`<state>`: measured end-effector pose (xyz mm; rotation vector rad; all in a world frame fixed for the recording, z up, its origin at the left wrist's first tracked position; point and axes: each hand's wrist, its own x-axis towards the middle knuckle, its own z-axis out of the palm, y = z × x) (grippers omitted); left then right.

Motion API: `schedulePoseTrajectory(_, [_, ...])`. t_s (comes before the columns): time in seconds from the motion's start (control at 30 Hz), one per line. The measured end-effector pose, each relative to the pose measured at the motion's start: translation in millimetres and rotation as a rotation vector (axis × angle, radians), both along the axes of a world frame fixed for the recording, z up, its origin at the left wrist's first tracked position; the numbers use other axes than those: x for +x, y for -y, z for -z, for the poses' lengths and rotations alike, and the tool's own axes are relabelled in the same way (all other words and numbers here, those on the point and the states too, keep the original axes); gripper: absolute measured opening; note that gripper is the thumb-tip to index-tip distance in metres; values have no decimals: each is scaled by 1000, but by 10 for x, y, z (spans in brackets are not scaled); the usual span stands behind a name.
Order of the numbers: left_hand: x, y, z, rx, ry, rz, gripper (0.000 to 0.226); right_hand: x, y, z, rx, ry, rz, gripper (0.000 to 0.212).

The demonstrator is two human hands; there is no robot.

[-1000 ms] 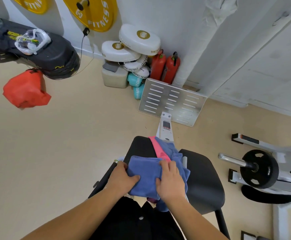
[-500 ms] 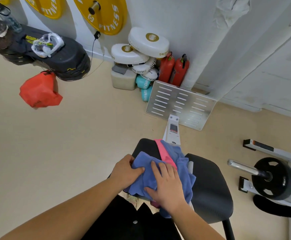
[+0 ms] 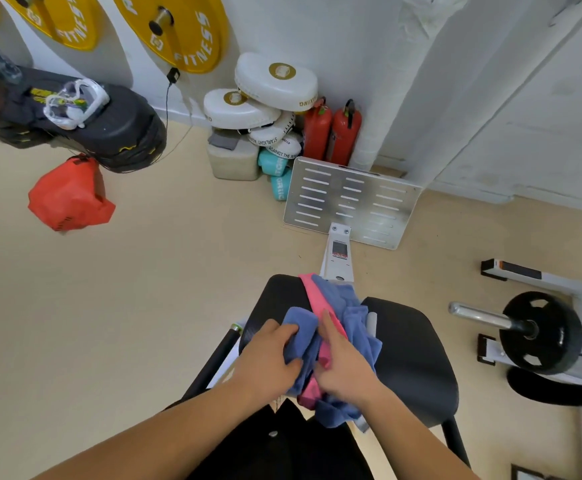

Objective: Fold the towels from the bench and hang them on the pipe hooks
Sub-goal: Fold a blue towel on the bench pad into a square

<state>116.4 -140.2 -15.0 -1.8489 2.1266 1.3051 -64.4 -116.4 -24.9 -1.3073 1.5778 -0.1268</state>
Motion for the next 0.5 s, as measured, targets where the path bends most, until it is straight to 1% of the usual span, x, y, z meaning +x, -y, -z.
schedulePoseTrajectory(0.07, [-148,-57,49,-23,6,74,41,-44,19,35,62,87,153,80])
schedulePoseTrajectory(0.1, [-213,-84,83,-30,21,120,42,-51,60,32,70,105,232,76])
schedulePoseTrajectory(0.17, [-291,-132,148,-26,87,214,49,-71,102,50,27,71,316,69])
schedulePoseTrajectory(0.23, [-301,-131,191,-5,147,287,56,-44,123,41,-42,30,264,45])
schedulePoseTrajectory(0.27, [-295,-120,186,0,143,295,55,-34,125,46,-53,-3,206,38])
schedulePoseTrajectory(0.33, [-273,-92,143,3,66,208,41,-32,136,89,-19,-79,131,40])
schedulePoseTrajectory(0.4, [-193,-106,136,9,38,13,29,-45,144,146,10,-164,109,40])
schedulePoseTrajectory(0.43, [-137,-130,158,14,57,-84,32,-48,151,182,13,-198,112,40])
schedulePoseTrajectory(0.5, [-63,-175,217,88,82,-220,49,-42,168,235,-2,-260,111,40])
